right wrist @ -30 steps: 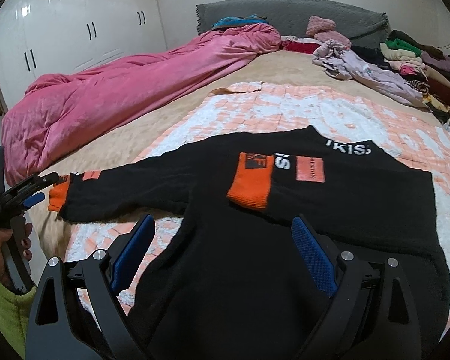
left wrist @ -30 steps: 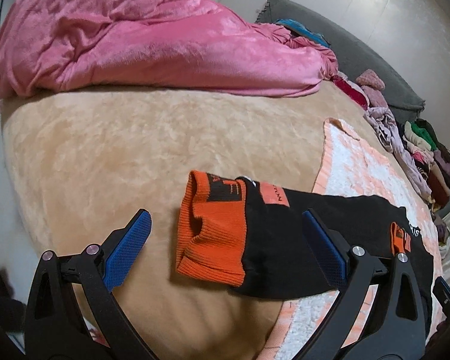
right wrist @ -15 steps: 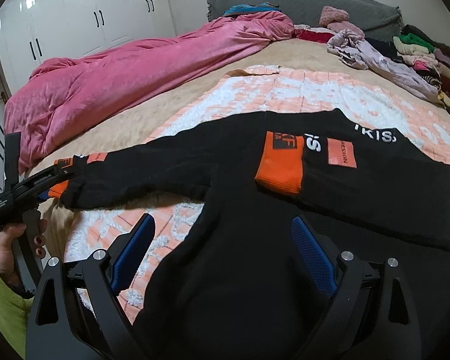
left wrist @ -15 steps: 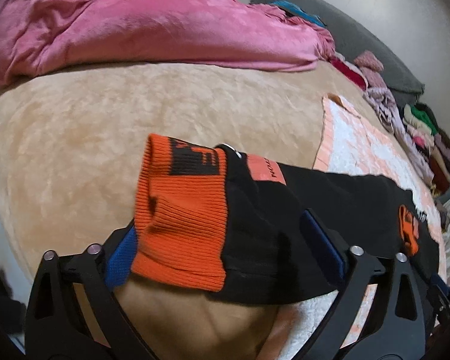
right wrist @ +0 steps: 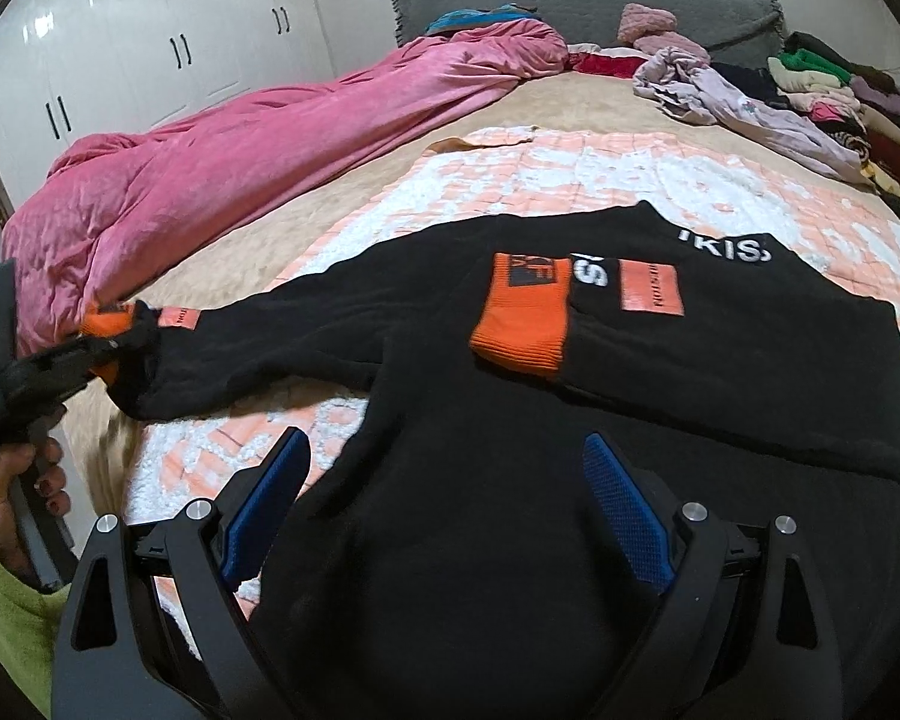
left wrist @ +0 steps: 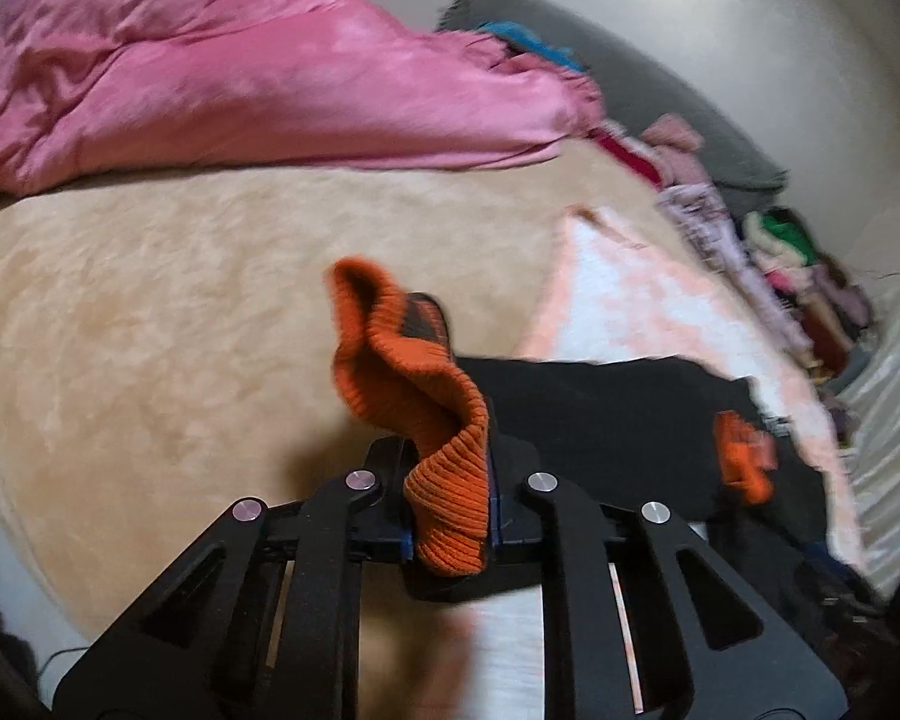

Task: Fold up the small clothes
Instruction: 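Carry the cuff across the sweatshirt toward the right tool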

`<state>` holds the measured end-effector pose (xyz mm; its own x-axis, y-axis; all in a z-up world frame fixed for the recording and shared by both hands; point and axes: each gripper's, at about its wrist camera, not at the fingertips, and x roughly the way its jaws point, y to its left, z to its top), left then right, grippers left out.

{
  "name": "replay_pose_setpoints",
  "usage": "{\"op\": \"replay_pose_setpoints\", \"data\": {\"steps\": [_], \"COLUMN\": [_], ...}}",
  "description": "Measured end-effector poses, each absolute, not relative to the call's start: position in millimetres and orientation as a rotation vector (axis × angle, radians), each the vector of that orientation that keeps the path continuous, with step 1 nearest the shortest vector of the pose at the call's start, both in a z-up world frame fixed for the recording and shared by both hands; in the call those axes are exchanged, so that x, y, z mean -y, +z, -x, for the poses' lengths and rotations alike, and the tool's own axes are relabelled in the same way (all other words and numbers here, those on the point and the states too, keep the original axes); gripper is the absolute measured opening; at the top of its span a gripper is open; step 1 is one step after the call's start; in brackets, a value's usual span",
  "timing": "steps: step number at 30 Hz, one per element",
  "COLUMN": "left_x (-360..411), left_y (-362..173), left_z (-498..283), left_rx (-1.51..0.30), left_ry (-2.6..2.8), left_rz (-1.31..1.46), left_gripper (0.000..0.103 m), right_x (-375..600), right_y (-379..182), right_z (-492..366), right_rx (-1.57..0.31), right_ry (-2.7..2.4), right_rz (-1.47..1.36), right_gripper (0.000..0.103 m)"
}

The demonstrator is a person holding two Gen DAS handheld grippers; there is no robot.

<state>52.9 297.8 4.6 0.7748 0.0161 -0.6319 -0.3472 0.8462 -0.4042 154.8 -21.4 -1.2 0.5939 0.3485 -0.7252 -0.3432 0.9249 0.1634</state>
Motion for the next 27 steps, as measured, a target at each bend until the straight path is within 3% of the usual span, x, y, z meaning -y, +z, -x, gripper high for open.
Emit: {"op": "replay_pose_setpoints", "data": {"steps": [14,27], "left_x": [-155,-53], "left_y": [56,14], "left_z": [-73,-124], "left_rx": [-0.627,-0.792], "left_ry": [-0.095,-0.220], "left_rz": [0.347,0.210], "left_gripper": [0.008,0.008], "right_x": [122,208], "right_y": [16,14], "right_z": [-152,-142], "right_rx": [-0.787,-0.763], "right_ry": [0.249,0.119], "right_rz": [-0.166,-0.283], "right_gripper": [0.092,0.092]}}
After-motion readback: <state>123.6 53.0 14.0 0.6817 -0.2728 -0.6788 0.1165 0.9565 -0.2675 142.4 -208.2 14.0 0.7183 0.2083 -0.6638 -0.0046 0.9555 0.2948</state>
